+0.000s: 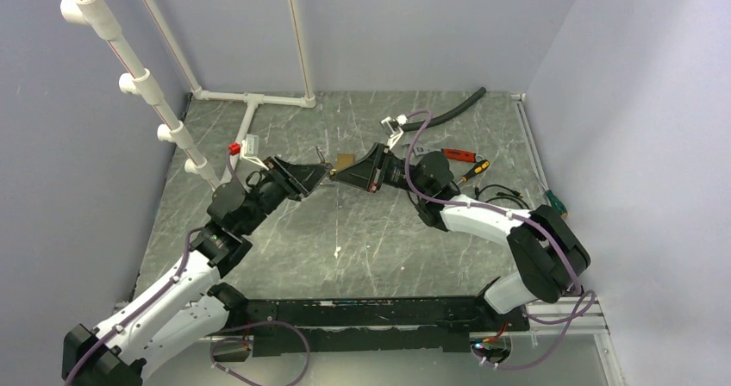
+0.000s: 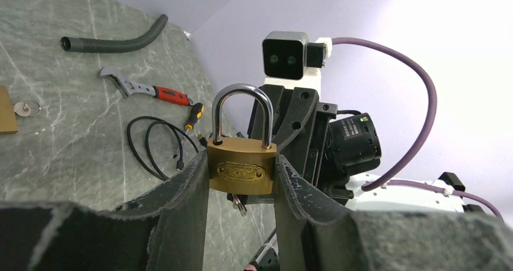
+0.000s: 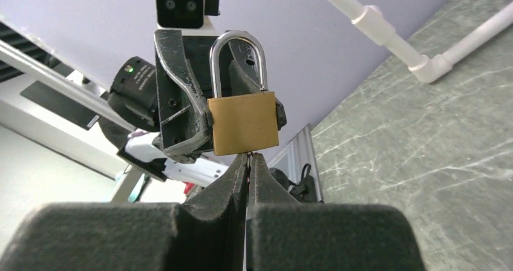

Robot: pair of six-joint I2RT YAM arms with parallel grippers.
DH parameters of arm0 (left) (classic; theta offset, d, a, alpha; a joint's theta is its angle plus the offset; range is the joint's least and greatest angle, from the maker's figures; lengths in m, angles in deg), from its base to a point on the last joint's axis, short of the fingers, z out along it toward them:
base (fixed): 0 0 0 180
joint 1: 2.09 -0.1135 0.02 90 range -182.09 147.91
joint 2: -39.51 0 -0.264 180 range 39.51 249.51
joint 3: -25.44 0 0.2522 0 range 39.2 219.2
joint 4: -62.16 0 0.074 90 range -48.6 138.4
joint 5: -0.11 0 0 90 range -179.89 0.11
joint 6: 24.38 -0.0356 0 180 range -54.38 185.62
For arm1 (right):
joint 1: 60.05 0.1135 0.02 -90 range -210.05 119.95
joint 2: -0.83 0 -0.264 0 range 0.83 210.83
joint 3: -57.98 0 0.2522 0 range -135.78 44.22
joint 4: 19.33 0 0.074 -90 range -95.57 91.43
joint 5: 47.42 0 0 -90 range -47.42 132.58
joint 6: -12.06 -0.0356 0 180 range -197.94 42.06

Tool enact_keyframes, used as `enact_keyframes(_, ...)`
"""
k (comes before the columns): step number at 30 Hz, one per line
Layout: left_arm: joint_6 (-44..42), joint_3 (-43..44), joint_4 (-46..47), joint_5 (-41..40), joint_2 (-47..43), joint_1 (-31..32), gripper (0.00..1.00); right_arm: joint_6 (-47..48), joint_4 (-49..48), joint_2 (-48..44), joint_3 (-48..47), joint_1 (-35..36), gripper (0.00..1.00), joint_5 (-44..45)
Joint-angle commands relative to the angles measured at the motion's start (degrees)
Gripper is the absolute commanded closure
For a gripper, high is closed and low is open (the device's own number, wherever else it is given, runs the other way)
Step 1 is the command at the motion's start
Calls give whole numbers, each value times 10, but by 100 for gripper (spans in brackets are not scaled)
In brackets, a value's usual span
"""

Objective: Unlock with the key

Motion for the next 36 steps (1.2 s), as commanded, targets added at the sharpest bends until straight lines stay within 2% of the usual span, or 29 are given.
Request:
enact_keyframes(1,-10,13,21,117,-23,35,100,-1,-49,9,-31,1,100,-6)
enact_keyframes(6,-29,30,-41,95,-43,35,100,73,52,-35,-15,0,100,-14)
enact_keyframes(9,-33,27,-44,90,-47,35,100,104,95,-64,1,-2,100,-4)
enact_keyframes(12,-27,24,-23,106,-40,35,100,106,98,-77,7,-2,100,-9)
enact_keyframes(19,-28,38,1,153,-27,35,100,71,38,-76,12,-2,100,-49)
enact_keyframes(23,-17,31,53,188,-22,35,100,26,-38,-58,9,-2,100,-74)
enact_keyframes(28,-10,29,72,217,-18,35,100,-19,-100,-31,6,-2,100,-89)
enact_keyframes(36,-7,23,92,244,-22,36,100,-64,-155,-8,4,-3,100,-100)
